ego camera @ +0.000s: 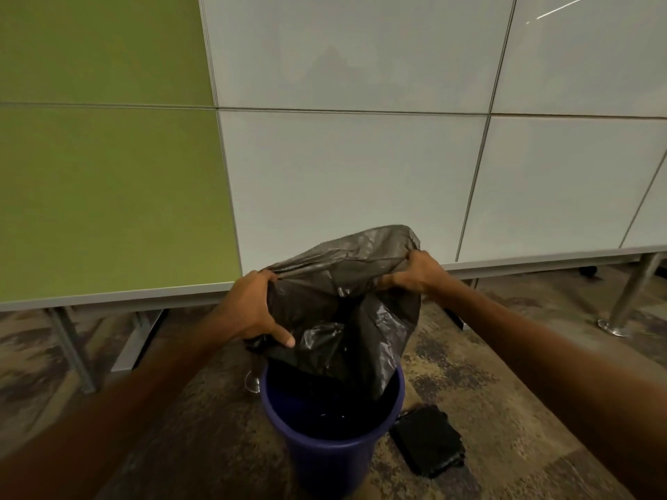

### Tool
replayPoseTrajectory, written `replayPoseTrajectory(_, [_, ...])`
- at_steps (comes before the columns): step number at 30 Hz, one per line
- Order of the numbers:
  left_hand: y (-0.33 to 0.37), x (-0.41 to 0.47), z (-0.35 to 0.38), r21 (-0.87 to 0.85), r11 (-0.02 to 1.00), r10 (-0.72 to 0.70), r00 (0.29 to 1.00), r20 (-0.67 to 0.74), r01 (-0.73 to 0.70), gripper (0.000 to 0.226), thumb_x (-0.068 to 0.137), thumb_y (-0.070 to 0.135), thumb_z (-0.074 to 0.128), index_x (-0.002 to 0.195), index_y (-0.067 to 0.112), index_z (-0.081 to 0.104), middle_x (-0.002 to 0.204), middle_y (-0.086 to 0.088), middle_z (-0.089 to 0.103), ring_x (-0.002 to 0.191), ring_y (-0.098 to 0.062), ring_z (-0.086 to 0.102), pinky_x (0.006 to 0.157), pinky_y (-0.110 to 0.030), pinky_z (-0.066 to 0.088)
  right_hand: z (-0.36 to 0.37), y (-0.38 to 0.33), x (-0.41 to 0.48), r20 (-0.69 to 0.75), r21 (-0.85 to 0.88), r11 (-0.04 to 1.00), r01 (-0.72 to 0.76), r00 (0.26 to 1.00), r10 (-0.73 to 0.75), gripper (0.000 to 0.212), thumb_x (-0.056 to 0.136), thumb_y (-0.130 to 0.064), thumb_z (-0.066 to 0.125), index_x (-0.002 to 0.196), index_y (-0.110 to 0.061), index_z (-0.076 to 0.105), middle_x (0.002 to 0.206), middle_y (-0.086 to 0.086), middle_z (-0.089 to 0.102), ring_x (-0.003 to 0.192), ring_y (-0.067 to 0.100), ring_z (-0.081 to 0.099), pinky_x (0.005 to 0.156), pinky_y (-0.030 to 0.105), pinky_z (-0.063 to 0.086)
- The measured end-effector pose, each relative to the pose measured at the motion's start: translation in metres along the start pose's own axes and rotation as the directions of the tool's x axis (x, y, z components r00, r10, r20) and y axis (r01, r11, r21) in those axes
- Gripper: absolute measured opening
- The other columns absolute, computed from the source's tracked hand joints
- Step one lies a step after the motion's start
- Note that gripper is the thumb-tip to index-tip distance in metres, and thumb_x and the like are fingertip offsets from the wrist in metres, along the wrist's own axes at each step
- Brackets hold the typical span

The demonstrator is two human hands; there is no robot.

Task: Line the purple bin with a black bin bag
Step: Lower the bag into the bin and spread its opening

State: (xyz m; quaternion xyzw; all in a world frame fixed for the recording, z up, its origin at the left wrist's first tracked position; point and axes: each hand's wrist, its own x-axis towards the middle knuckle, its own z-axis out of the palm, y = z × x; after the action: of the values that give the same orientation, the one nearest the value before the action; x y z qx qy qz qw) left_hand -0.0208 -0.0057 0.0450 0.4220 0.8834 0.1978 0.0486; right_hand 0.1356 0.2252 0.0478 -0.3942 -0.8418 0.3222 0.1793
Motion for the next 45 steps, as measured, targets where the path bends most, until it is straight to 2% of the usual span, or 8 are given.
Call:
replayPoseTrajectory(3, [-0.005,-0.003,0.007,0.036,0.999,0.008,0.997,0.071,-0.011,0.115,0.040,0.048,0.090,0.137,0.015,0.037,0.136,-0.005,0.045,0.121,-0.022,0.045,0.097,-0.033,0.040,0.006,0.012,-0.008,0.044,0.188,0.974,-0.127,0.992,0.121,0.075,0.060,-0.050,0.083,0.115,-0.006,0.055,0.111,0.011,0.061,0.099,0.031,0.059,0.064,0.037,0.054])
replayPoseTrajectory(8, [-0.006,0.001,0.012,-0.225,0.974,0.009,0.996,-0.090,-0.030,0.076,0.061,0.069,0.065,0.116,0.016,0.060,0.107,0.005,0.057,0.094,-0.013,0.053,0.073,-0.023,0.038,0.013,0.022,-0.012,0.014,-0.014,0.998,-0.068,0.998,0.068,0.101,0.062,-0.010,0.085,0.144,-0.011,0.026,0.143,0.018,0.030,0.130,0.039,0.038,0.103,0.046,0.045])
replayPoseTrajectory(14, [-0.017,0.009,0.018,-0.086,0.991,0.074,0.953,-0.293,-0.104,0.009,0.085,0.015,0.062,0.090,0.016,0.070,0.095,-0.008,0.072,0.079,-0.016,0.060,0.073,-0.030,0.050,0.008,0.024,-0.016,0.208,-0.074,0.989,0.126,0.972,-0.109,0.061,0.073,0.008,0.068,0.129,-0.010,0.050,0.116,0.010,0.054,0.112,0.030,0.055,0.091,0.037,0.053])
replayPoseTrajectory(23, [-0.039,0.002,0.038,0.121,0.991,0.046,0.997,0.061,-0.053,0.055,0.073,0.005,0.073,0.123,0.019,0.056,0.114,-0.003,0.047,0.117,-0.022,0.048,0.092,-0.026,0.043,0.000,0.048,-0.025,0.435,-0.052,0.977,0.209,0.885,-0.166,0.088,0.069,0.017,0.064,0.144,-0.011,0.027,0.121,0.002,0.043,0.113,0.020,0.042,0.079,0.025,0.049])
replayPoseTrajectory(29, [-0.048,-0.001,0.048,0.074,0.997,0.004,0.994,0.107,-0.012,0.089,0.057,0.011,0.084,0.135,0.016,0.042,0.134,-0.004,0.043,0.122,-0.023,0.045,0.101,-0.035,0.045,0.015,0.082,-0.016,0.460,0.130,0.988,0.084,0.878,-0.135,0.098,0.065,0.014,0.070,0.146,-0.020,0.026,0.124,0.001,0.046,0.120,0.031,0.047,0.090,0.044,0.054])
replayPoseTrajectory(32, [-0.056,0.000,0.057,-0.013,0.999,0.044,0.997,0.064,-0.043,0.101,0.053,0.011,0.087,0.141,0.013,0.037,0.139,-0.003,0.039,0.126,-0.024,0.043,0.103,-0.033,0.043,0.031,0.095,-0.010,0.375,0.336,0.942,-0.006,0.918,-0.128,0.082,0.073,0.002,0.073,0.141,-0.022,0.036,0.122,0.006,0.053,0.111,0.028,0.058,0.087,0.040,0.056])
replayPoseTrajectory(37, [-0.073,0.012,0.085,-0.161,0.985,0.037,0.988,-0.150,-0.061,0.064,0.071,0.014,0.078,0.130,0.012,0.053,0.131,-0.008,0.054,0.117,-0.023,0.053,0.089,-0.020,0.037,0.062,0.109,0.011,0.115,0.394,0.918,0.038,0.989,-0.090,0.022,0.091,-0.021,0.059,0.113,-0.024,0.063,0.110,0.012,0.064,0.092,0.022,0.067,0.071,0.029,0.057])
replayPoseTrajectory(45, [-0.112,0.020,0.134,-0.076,0.996,0.055,0.993,0.102,-0.048,0.055,0.081,0.016,0.067,0.133,0.016,0.049,0.131,0.000,0.050,0.118,-0.013,0.048,0.098,-0.020,0.038,0.108,0.151,0.043,0.267,0.082,0.994,0.077,0.959,-0.097,0.046,0.088,-0.015,0.062,0.131,-0.025,0.050,0.119,0.002,0.052,0.095,0.011,0.056,0.071,0.022,0.052])
